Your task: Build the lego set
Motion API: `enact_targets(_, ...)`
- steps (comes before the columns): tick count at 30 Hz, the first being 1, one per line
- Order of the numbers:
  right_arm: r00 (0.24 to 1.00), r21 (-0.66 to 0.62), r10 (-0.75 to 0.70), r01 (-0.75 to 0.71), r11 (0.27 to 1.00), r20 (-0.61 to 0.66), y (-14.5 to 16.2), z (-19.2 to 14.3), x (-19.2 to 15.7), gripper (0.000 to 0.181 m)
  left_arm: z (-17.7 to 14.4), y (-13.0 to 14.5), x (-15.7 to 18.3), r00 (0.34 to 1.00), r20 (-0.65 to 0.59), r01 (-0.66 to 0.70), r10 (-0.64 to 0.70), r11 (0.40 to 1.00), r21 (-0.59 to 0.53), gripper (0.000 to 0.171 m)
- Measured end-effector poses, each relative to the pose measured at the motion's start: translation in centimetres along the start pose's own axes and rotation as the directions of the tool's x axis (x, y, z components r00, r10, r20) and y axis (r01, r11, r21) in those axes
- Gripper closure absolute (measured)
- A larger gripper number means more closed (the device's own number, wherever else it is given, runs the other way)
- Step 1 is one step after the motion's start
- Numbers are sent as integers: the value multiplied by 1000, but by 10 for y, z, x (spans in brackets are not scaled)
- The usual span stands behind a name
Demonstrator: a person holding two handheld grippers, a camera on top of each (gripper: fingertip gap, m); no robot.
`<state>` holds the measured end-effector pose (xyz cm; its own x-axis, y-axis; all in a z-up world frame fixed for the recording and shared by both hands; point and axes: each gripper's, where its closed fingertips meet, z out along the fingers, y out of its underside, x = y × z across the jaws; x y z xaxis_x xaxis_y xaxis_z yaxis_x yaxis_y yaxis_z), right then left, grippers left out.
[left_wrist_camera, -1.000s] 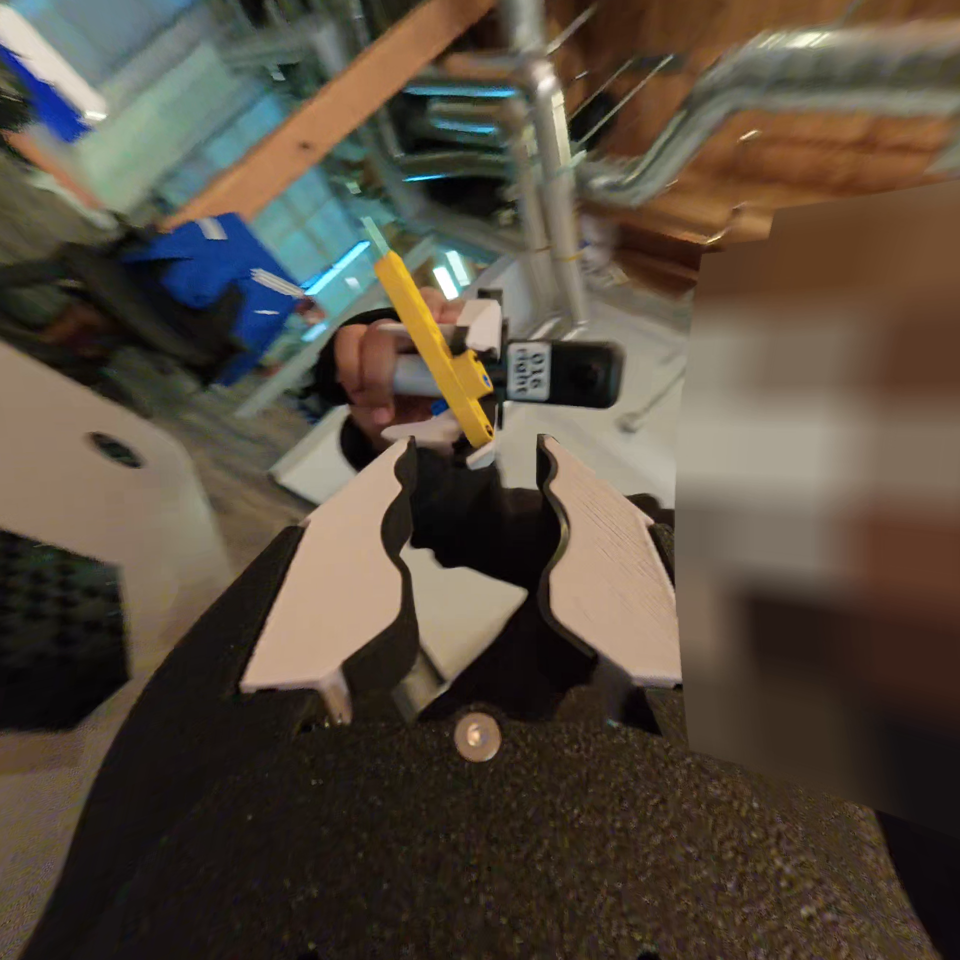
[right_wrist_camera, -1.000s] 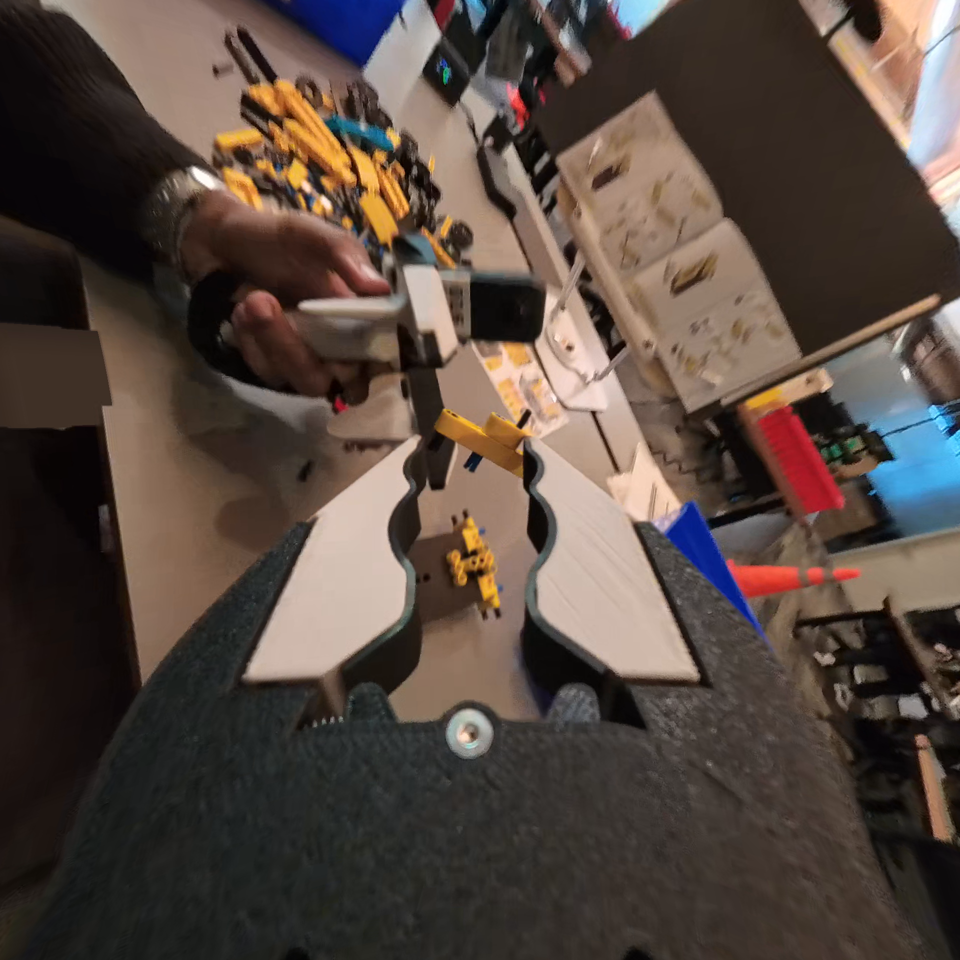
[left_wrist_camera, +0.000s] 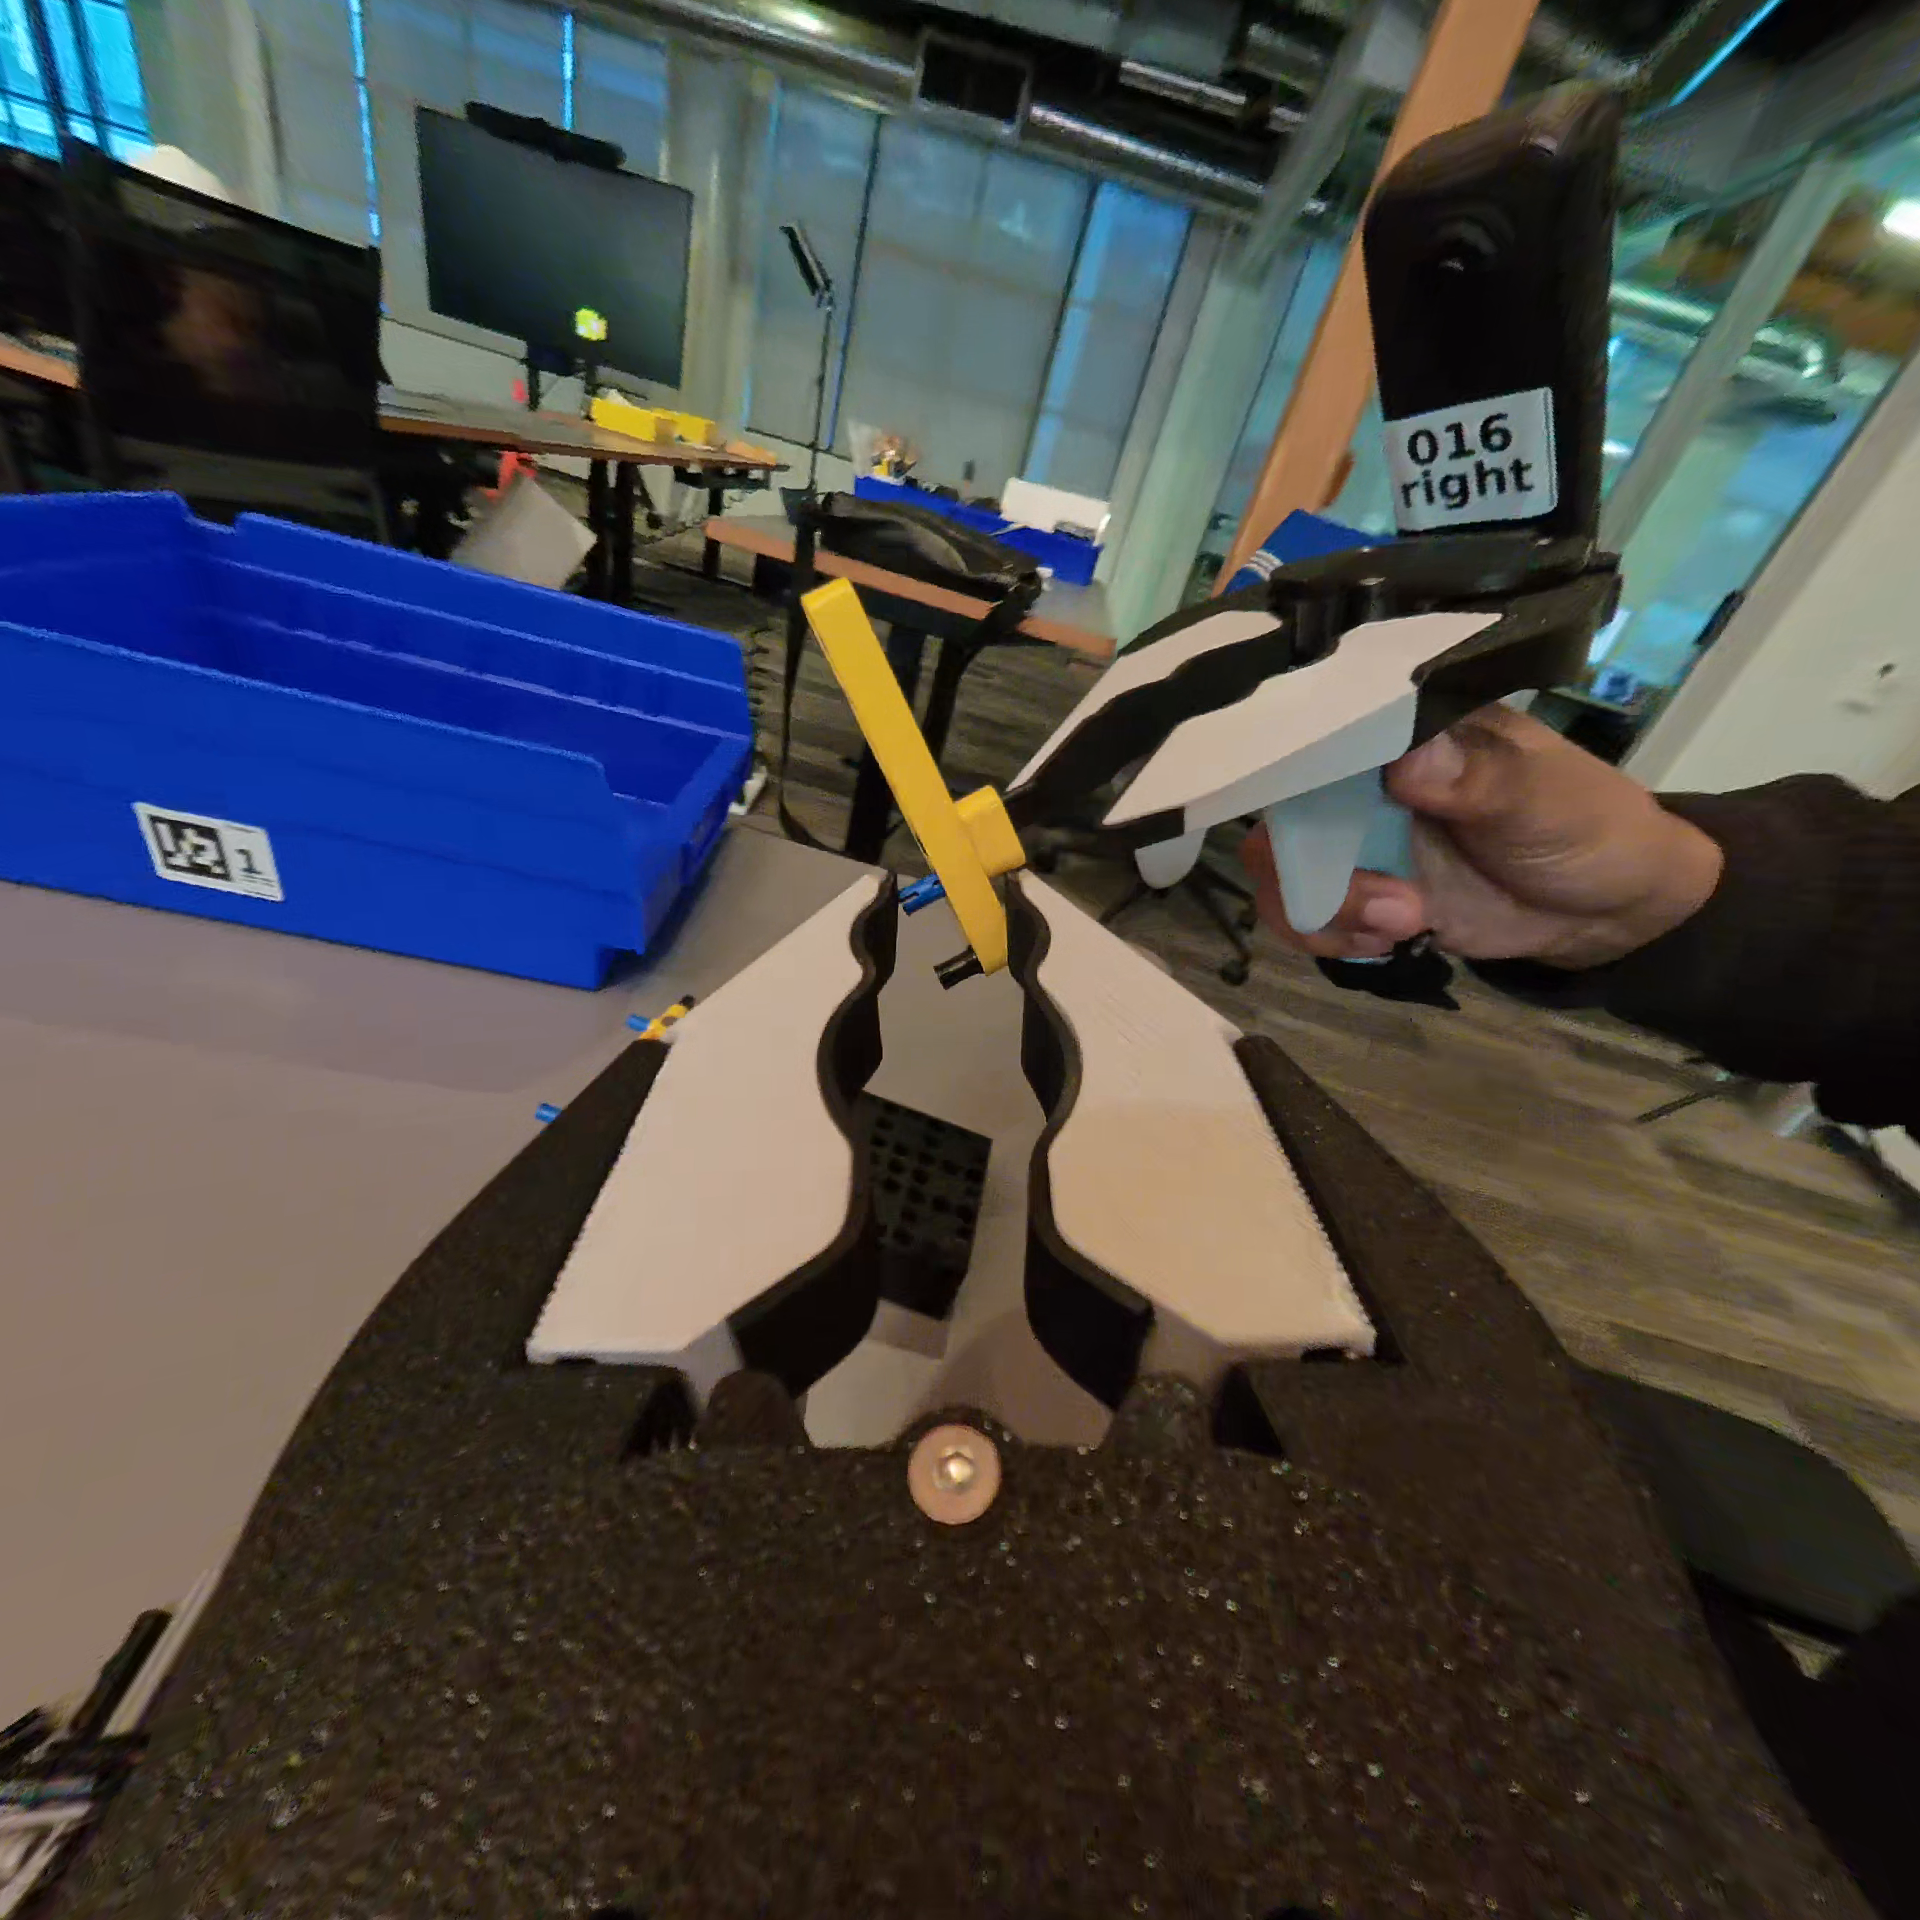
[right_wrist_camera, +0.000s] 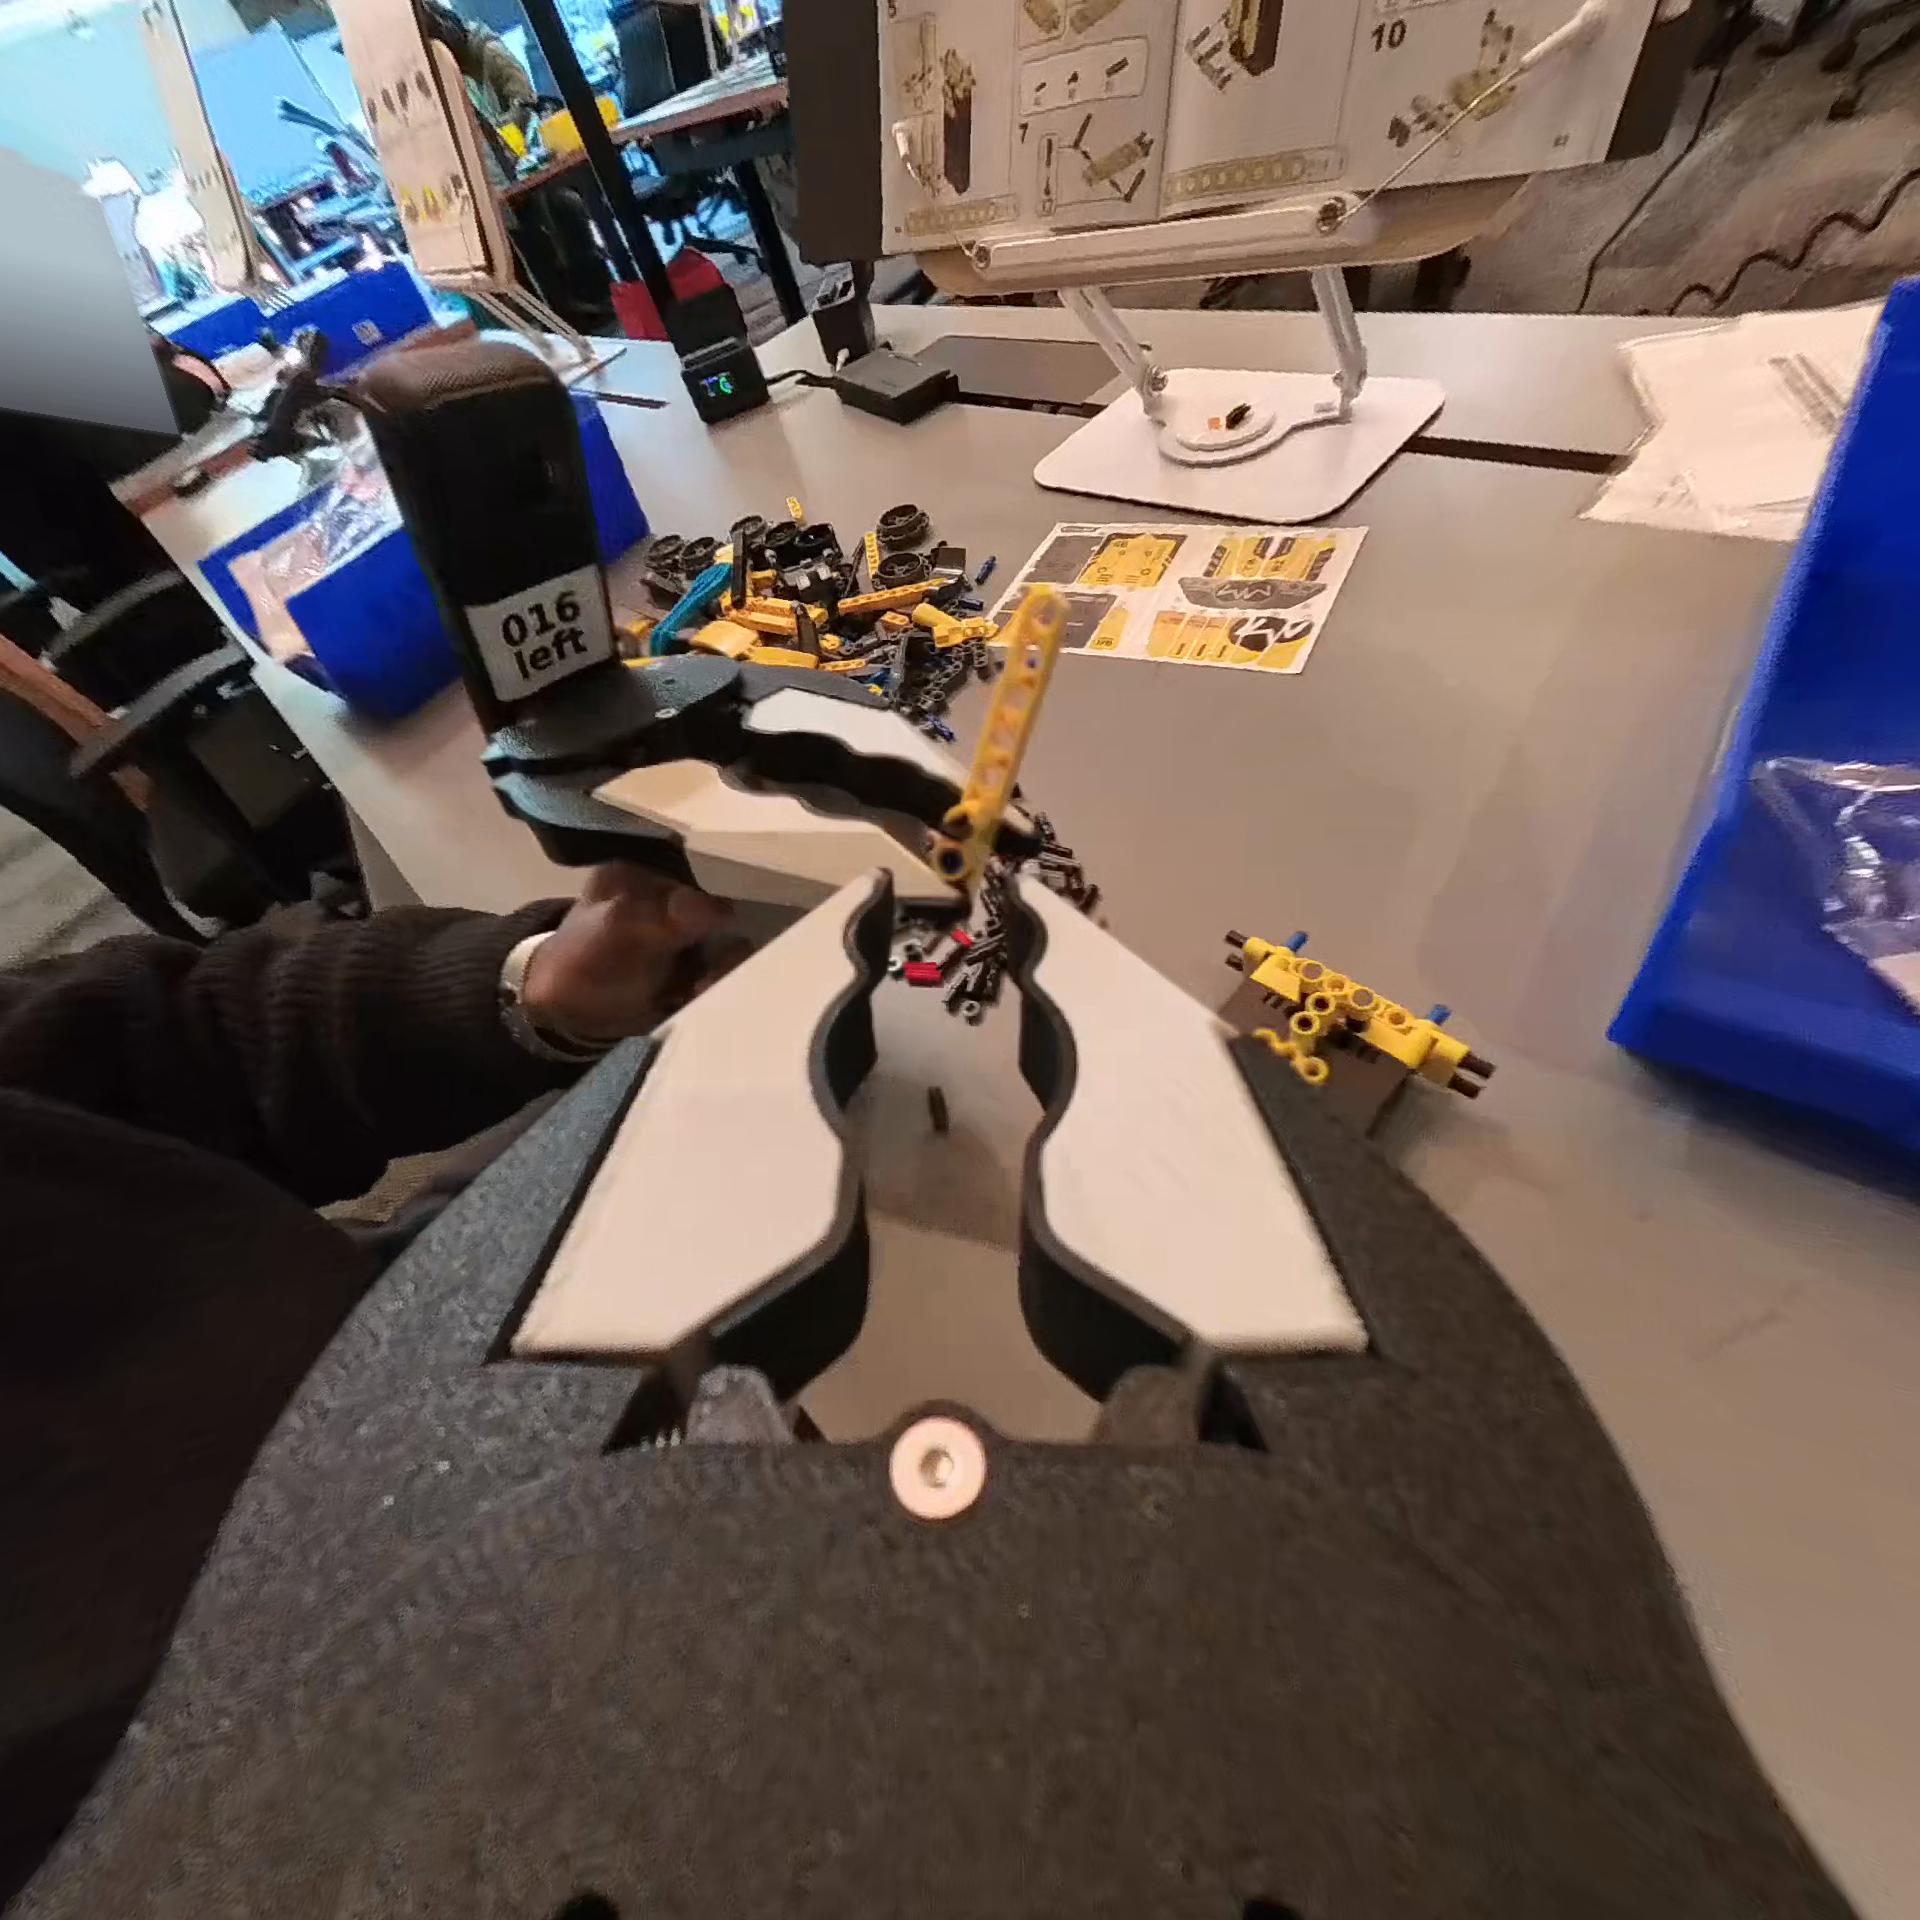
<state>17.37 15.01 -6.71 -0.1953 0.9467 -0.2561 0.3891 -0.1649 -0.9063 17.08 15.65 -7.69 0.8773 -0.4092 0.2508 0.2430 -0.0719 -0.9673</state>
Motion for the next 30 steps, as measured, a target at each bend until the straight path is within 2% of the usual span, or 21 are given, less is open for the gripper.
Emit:
enact_targets(4, 999, 0, 36, -36, 999, 25, 4, 6, -3, 160, 2, 3, 3, 991, 54, -124, 125, 992, -28, 152)
enact_targets(8, 999, 19, -44, 44, 999, -4, 5, 8, -1, 163, 2, 2, 2, 955, 155, -250, 253, 968, -39, 152)
enact_targets(11, 999, 35, -31, 31, 999, 9, 3, 7, -3, 163, 2, 0, 4, 962, 137, -234, 235, 972, -20, 152)
enact_targets(13, 1000, 44, -17, 17, 999, -1, 2, 5, 1, 173, 1, -3, 10, 962, 116, -247, 246, 969, 1, 152)
enact_targets(18, 998, 29, -58, 58, 998, 0, 3, 1, 1, 174, 2, -3, 13, 966, 88, -244, 242, 970, 11, 151)
enact_targets(20, 998, 36, -55, 55, 998, -5, 0, -2, 2, 174, 1, -6, 17, 983, 25, -182, 181, 983, 39, 146)
enact_targets(22, 1000, 50, -20, 19, 999, 16, -4, -6, 2, 174, 1, -6, 24, 994, -87, -61, 65, 997, 53, 141)
enact_targets(24, 997, 84, 14, -21, 996, 77, -10, -10, -4, 174, 2, -5, 29, 978, -195, 85, -76, 996, 38, 141)
enact_targets(26, 993, 74, 40, -49, 996, 114, -9, -11, -7, 174, 2, -6, 31, 935, -283, 230, -216, 973, 16, 141)
enact_targets(28, 992, 52, 50, -56, 997, 114, -4, -11, -8, 174, -4, -13, 35, 862, -392, 357, -322, 934, 19, 142)
enact_targets(30, 989, 44, 59, -65, 997, 133, -1, -9, -13, 174, -6, -14, 32, 811, -430, 436, -397, 900, -9, 156)
